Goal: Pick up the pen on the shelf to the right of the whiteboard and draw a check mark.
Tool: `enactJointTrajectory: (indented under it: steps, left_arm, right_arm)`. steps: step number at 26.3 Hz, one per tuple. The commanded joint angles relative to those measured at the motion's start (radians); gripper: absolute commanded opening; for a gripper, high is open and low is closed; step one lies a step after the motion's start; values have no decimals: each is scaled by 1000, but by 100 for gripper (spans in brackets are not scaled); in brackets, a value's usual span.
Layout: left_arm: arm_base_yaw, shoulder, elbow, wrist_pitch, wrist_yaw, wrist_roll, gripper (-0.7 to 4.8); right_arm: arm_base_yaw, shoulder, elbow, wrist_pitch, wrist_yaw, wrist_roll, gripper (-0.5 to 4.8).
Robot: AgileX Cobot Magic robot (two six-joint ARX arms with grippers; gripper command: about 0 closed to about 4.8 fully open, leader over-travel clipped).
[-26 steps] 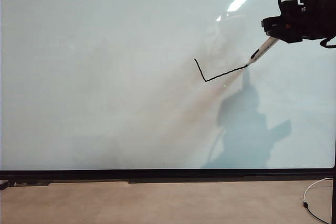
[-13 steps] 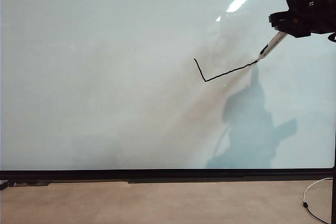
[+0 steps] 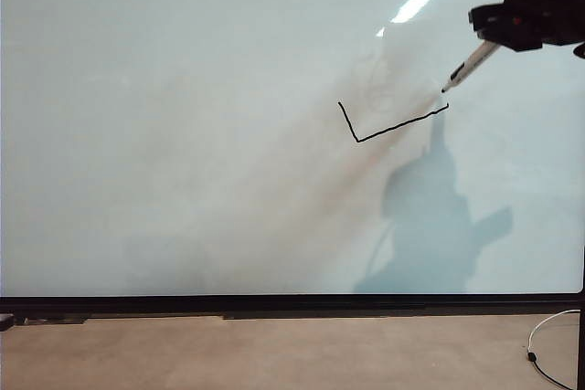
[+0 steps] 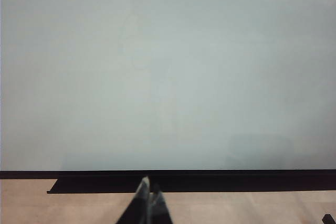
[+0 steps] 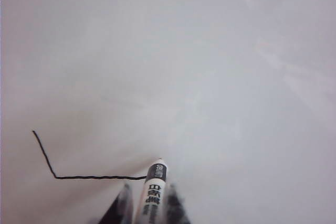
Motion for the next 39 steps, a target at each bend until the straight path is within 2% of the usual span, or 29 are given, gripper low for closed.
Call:
enactJointTrajectory:
  steps: [1,19,29,39]
  left_arm:
    - [0,0,3,13,0,5,-4]
    - [0,0,3,13,0,5,-4]
    - [0,0,3,13,0,5,-5]
    - [0,0,3,13,0,5,-5]
  right_arm:
    - [0,-63,-31,-45,7,3,-9]
    - [0,-507,-319,-170,54,52,-9]
    - [0,-746,-378,-374,90,58,-9]
    - [0,-859,-393,-481,100,57,-9]
